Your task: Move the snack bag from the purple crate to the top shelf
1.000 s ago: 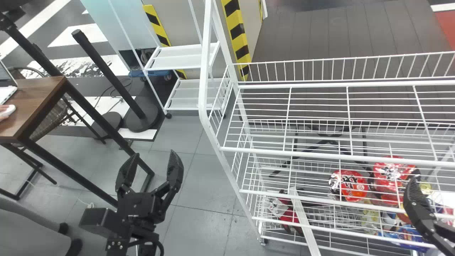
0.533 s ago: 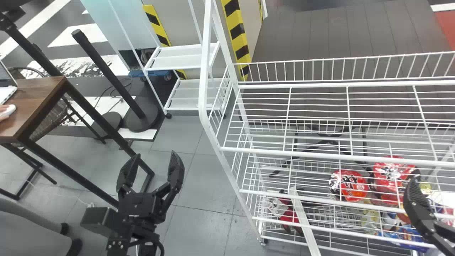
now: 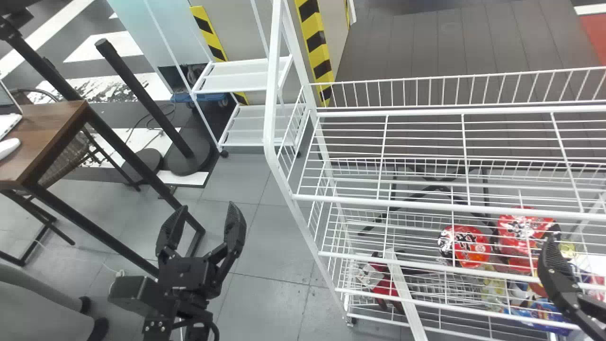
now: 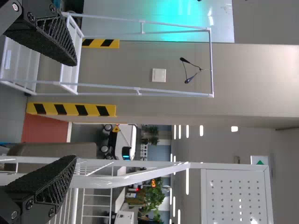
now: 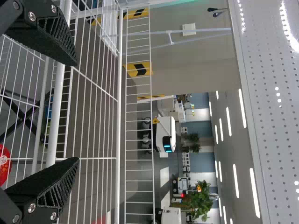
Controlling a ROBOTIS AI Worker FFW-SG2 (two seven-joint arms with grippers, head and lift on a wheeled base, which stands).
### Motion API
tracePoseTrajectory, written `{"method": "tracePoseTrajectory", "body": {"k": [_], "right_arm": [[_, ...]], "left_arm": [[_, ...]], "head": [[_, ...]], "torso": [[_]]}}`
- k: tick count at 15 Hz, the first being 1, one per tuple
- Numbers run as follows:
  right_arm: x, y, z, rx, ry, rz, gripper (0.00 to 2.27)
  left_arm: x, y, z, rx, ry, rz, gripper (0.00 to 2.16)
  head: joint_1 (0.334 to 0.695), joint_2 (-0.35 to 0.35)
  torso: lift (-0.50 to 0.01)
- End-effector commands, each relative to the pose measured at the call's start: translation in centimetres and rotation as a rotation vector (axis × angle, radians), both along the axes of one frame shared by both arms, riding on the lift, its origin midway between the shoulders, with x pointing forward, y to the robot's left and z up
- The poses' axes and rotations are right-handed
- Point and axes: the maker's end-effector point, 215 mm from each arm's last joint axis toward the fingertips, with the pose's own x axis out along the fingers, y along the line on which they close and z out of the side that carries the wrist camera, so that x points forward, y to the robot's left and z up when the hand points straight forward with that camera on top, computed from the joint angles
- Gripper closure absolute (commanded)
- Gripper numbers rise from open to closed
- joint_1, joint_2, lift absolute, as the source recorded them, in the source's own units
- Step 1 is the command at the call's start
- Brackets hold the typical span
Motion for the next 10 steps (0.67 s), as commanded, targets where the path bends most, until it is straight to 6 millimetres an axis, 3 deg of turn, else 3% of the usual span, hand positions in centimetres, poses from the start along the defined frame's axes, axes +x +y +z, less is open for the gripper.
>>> {"method": "tracePoseTrajectory", "body": {"k": [1,10], "right_arm": [[-0.02,0.19,0.05,0.009,0.0,0.0,0.08],[0.04,0.25,0.2,0.008,-0.005,0.003,0.08]], "left_arm": [[-0.04,0.03,-0.14,0.0,0.003,0.001,0.11],[-0.08,0.15,-0.39,-0.005,0.006,0.004,0.11]], "head": [[0.695,0.325],[0.695,0.331]], "torso": [[-0.019],[-0.055]]}}
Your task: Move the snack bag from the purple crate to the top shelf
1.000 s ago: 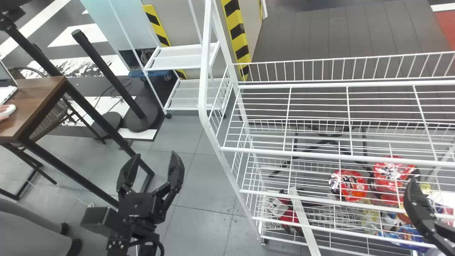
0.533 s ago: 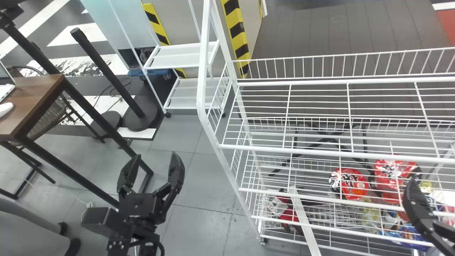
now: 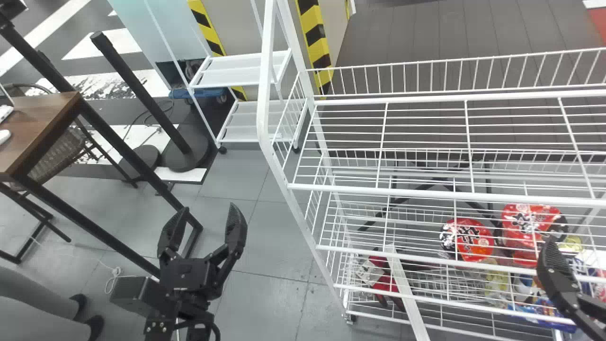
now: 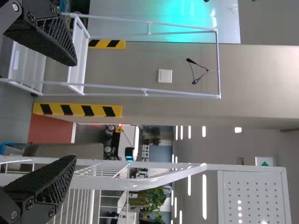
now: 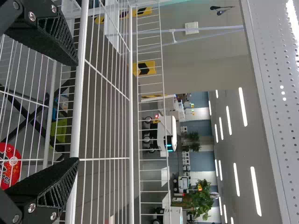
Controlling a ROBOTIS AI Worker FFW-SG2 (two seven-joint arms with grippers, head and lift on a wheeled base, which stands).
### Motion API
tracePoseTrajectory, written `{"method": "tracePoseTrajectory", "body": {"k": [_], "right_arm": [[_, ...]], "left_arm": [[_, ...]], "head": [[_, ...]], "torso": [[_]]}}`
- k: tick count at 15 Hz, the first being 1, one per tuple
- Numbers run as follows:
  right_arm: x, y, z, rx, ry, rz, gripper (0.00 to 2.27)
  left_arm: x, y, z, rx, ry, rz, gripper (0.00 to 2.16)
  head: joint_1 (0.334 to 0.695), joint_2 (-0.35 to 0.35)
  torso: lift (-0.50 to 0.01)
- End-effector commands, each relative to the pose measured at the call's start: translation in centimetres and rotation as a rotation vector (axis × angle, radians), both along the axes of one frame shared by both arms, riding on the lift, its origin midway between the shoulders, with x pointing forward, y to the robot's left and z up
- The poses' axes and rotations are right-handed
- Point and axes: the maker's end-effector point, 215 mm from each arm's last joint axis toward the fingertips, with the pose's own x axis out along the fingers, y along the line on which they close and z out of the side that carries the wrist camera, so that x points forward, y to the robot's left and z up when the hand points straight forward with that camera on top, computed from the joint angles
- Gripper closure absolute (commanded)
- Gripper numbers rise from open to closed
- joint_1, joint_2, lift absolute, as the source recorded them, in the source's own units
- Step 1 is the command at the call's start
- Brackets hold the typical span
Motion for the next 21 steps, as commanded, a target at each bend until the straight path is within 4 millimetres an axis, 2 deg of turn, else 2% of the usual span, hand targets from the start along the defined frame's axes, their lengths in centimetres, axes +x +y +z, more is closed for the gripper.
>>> {"method": "tracePoseTrajectory", "body": {"k": [1,21], "right_arm": [[0.05,0.05,0.05,0.001,-0.001,0.0,0.08],[-0.11,0.1,-0.15,-0.002,0.003,0.003,0.08]], "left_arm": [[0.03,0.02,-0.03,-0.001,0.0,0.001,0.11],[0.07,-0.37,-0.68,-0.006,0.007,-0.016,0.11]], "head": [[0.695,0.331],[0.695,0.327]], "torso": [[-0.059],[-0.138]]}}
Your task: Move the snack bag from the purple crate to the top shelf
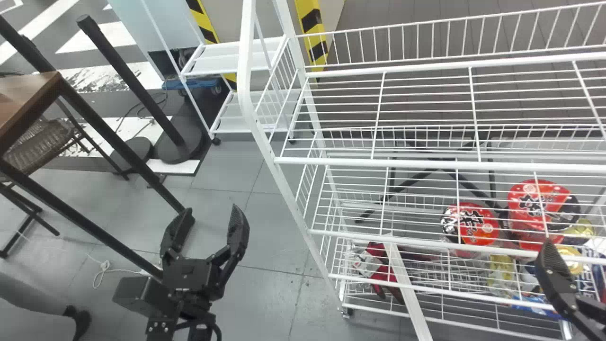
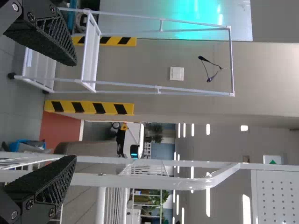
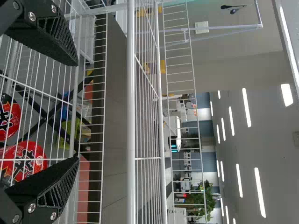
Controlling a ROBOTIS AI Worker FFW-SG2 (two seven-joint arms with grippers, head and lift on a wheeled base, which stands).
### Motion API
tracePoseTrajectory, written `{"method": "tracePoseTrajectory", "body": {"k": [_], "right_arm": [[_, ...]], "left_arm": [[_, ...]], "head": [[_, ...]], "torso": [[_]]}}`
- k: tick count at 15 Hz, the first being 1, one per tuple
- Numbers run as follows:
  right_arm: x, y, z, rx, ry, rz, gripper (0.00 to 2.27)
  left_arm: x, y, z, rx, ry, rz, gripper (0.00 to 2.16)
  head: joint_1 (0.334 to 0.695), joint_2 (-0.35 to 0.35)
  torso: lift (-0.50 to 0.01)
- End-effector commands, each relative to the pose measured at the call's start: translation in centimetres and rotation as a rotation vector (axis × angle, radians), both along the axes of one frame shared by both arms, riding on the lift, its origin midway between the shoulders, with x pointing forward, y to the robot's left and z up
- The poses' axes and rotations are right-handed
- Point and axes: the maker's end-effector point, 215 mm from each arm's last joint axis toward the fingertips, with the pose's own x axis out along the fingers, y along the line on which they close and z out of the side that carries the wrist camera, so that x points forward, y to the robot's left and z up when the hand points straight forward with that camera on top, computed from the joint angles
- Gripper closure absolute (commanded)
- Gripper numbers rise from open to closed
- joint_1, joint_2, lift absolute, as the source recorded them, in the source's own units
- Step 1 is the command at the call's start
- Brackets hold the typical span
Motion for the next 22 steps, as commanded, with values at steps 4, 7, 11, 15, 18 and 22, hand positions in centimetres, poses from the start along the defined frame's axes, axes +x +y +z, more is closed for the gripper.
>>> {"method": "tracePoseTrajectory", "body": {"k": [4,7,11,15,18,22], "right_arm": [[-0.04,0.1,0.06,0.003,0.0,0.0,0.08],[-0.03,0.19,0.14,0.002,-0.002,0.001,0.08],[-0.08,0.27,0.17,0.003,-0.002,0.002,0.08],[-0.08,0.36,0.17,0.003,-0.002,0.004,0.08],[-0.08,0.36,0.17,0.003,-0.002,0.004,0.08],[-0.15,0.39,0.11,0.003,0.0,0.006,0.08]], "left_arm": [[-0.05,-0.12,0.06,0.003,-0.006,0.001,0.11],[-0.1,-0.27,0.31,0.007,-0.013,-0.007,0.11],[-0.14,-0.59,0.22,0.007,-0.013,-0.029,0.11],[-0.22,-0.63,0.05,0.009,-0.009,-0.036,0.11],[-0.34,-0.68,-0.04,0.01,-0.006,-0.041,0.11],[-0.4,-0.83,-0.11,0.01,-0.004,-0.046,0.11]], "head": [[0.695,0.328],[0.695,0.327],[0.695,0.323],[0.695,0.323],[0.695,0.324],[0.695,0.325]], "torso": [[-0.155],[-0.167],[-0.182],[-0.198],[-0.21],[-0.226]]}}
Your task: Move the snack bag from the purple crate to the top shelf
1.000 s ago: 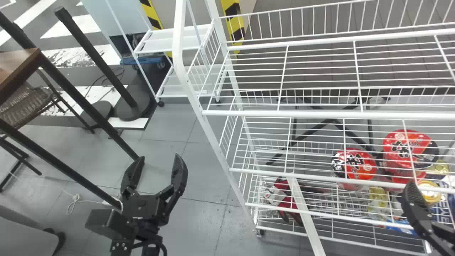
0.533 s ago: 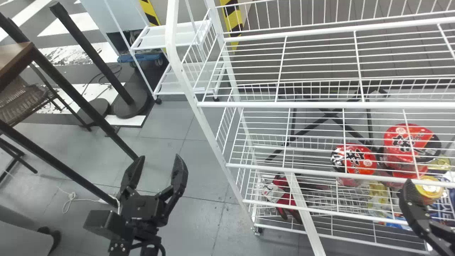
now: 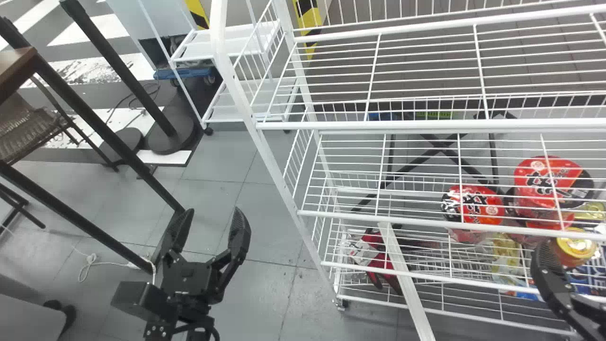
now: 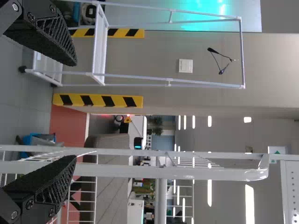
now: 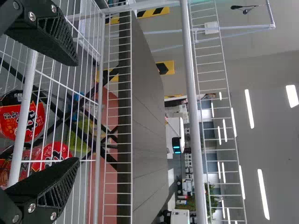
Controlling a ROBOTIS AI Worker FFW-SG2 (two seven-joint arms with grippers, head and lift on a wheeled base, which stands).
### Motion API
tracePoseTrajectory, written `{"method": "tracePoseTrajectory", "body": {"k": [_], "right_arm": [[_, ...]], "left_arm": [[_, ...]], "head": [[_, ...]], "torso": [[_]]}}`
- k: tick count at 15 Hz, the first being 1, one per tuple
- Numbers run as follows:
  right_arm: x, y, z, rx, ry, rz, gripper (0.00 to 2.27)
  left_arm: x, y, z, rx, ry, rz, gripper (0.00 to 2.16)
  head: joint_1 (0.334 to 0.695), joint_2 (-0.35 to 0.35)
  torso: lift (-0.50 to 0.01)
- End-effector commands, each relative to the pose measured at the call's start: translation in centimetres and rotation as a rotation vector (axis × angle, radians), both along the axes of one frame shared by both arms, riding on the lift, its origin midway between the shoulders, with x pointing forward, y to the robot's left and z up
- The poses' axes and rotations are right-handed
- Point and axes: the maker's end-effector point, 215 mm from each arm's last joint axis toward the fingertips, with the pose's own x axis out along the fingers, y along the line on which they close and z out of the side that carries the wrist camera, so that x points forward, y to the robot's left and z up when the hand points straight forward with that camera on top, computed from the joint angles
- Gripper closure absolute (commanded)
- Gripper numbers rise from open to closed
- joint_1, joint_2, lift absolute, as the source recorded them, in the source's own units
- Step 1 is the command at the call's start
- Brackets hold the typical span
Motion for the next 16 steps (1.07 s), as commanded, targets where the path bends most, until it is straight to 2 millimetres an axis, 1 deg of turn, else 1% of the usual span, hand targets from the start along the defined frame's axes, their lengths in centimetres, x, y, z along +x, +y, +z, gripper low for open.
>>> {"method": "tracePoseTrajectory", "body": {"k": [1,8,12,16], "right_arm": [[-0.1,0.0,-0.1,0.002,0.003,-0.002,0.08],[-0.5,0.0,0.1,0.005,-0.005,-0.004,0.08],[-0.8,-0.1,0.3,0.005,-0.014,-0.005,0.08],[-1.0,0.0,0.3,0.006,-0.016,-0.002,0.08]], "left_arm": [[-0.1,-0.1,-0.1,0.0,0.002,-0.005,0.11],[-0.6,-0.2,-0.2,0.001,0.003,-0.007,0.11],[-1.0,-0.3,0.2,0.006,-0.012,-0.007,0.12],[-1.2,-0.5,0.1,0.006,-0.013,-0.009,0.12]], "head": [[0.695,0.325],[0.695,0.324],[0.695,0.326],[0.695,0.328]], "torso": [[-0.23],[-0.257],[-0.274],[-0.289]]}}
